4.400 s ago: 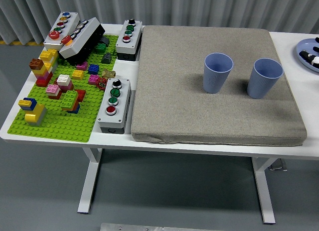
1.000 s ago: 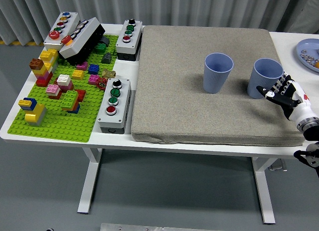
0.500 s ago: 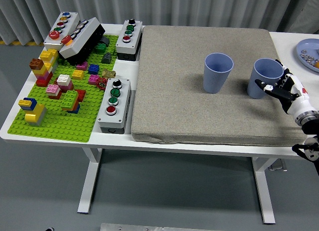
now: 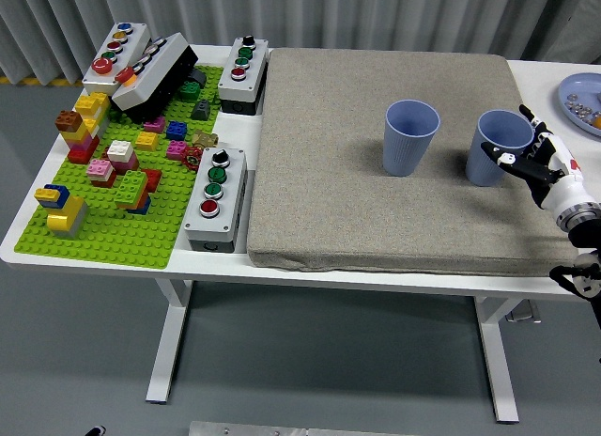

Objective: Pick cup pour cup place

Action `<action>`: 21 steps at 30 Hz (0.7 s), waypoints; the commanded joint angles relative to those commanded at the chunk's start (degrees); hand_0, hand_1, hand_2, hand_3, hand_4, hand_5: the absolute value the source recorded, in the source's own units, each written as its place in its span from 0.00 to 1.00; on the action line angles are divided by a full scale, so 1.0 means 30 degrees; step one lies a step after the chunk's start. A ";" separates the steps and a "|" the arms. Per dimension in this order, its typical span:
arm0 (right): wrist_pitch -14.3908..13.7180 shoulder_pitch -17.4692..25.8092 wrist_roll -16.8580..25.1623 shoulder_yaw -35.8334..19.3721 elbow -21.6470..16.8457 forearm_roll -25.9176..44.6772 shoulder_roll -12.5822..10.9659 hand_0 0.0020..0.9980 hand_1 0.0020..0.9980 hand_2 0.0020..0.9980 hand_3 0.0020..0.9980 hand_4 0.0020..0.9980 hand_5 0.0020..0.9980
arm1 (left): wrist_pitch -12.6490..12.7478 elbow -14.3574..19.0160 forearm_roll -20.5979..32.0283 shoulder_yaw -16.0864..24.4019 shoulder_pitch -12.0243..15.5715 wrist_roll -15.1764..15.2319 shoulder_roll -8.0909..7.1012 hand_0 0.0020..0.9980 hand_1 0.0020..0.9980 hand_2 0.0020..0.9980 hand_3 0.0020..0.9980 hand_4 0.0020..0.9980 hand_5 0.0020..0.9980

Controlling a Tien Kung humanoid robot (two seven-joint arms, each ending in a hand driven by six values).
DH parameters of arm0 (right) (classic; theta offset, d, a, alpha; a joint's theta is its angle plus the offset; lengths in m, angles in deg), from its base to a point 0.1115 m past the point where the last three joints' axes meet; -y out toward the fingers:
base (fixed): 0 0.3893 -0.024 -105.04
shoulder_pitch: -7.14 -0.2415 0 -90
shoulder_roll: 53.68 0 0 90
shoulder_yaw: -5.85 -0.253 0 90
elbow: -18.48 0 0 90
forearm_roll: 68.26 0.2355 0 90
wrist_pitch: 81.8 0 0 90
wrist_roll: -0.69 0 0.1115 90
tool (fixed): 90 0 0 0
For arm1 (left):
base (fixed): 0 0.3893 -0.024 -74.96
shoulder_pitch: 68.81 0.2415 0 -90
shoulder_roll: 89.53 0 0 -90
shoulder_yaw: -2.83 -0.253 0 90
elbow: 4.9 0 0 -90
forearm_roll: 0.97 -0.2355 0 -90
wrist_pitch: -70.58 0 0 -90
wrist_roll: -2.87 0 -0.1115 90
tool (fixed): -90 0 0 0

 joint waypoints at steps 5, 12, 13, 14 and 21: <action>-0.0027 0.0001 0.0024 -0.0024 0.0047 0.0014 0.0044 0.98 0.95 1.00 1.00 0.85 0.27 | -0.0016 0.0000 -0.0011 -0.0020 -0.0025 -0.0007 0.0006 0.81 0.76 0.81 0.75 0.53 1.00; -0.0050 0.0061 0.0027 0.0040 0.0159 0.0033 0.0238 0.98 0.95 1.00 1.00 0.85 0.27 | -0.0029 0.0000 -0.0017 -0.0023 -0.0008 -0.0026 0.0013 0.81 0.76 0.81 0.75 0.53 1.00; -0.0055 0.0069 0.0024 0.0043 0.0160 0.0026 0.0266 0.98 0.95 1.00 1.00 0.85 0.27 | -0.0030 0.0000 -0.0016 -0.0027 -0.0007 -0.0028 0.0013 0.81 0.76 0.81 0.75 0.53 1.00; -0.0061 0.0076 0.0021 0.0045 0.0162 0.0017 0.0297 0.98 0.95 1.00 1.00 0.85 0.27 | -0.0032 0.0000 -0.0013 -0.0033 -0.0008 -0.0030 0.0013 0.81 0.76 0.81 0.75 0.53 1.00; -0.0084 0.0055 0.0041 0.0061 0.0278 0.0077 0.0368 0.98 0.95 1.00 1.00 0.85 0.26 | -0.0042 0.0000 -0.0030 -0.0046 -0.0037 -0.0040 0.0006 0.81 0.76 0.81 0.75 0.53 1.00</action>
